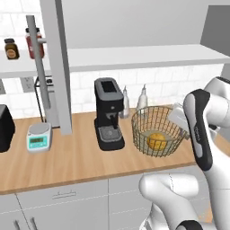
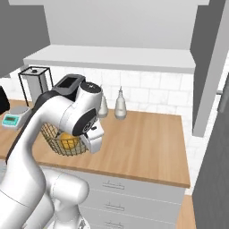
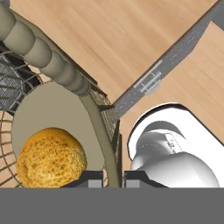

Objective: Open the cabinet, pick up the bread from the cabinet and place it in the basket. Then move the basket to the dining counter.

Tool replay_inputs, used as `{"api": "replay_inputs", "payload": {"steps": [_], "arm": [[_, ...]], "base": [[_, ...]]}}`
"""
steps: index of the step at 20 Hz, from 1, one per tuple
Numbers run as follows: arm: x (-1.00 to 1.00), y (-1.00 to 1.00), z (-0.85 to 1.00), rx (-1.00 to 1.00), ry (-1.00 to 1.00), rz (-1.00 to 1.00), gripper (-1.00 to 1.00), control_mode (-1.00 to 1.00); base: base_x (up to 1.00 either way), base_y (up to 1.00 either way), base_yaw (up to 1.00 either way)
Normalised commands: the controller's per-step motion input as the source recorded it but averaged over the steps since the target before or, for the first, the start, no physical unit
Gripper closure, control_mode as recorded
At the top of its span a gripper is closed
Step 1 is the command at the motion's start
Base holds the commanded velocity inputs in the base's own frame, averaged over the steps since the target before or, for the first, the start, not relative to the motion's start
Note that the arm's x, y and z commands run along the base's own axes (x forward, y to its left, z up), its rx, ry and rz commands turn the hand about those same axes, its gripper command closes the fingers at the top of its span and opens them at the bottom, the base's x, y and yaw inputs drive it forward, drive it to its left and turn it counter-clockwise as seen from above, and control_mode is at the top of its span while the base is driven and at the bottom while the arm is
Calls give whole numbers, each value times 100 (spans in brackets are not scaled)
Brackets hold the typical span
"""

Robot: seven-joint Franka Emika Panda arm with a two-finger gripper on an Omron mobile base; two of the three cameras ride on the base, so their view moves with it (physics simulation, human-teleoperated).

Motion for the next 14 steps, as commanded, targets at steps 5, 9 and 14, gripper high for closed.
{"api": "replay_inputs", "payload": {"steps": [5,9,14], "arm": [[0,0,0,0,0,0,100,100],[0,0,0,0,0,0,100,100],[0,0,0,0,0,0,100,100]], "base": [[-85,9,1],[-56,15,7],[-57,55,46]]}}
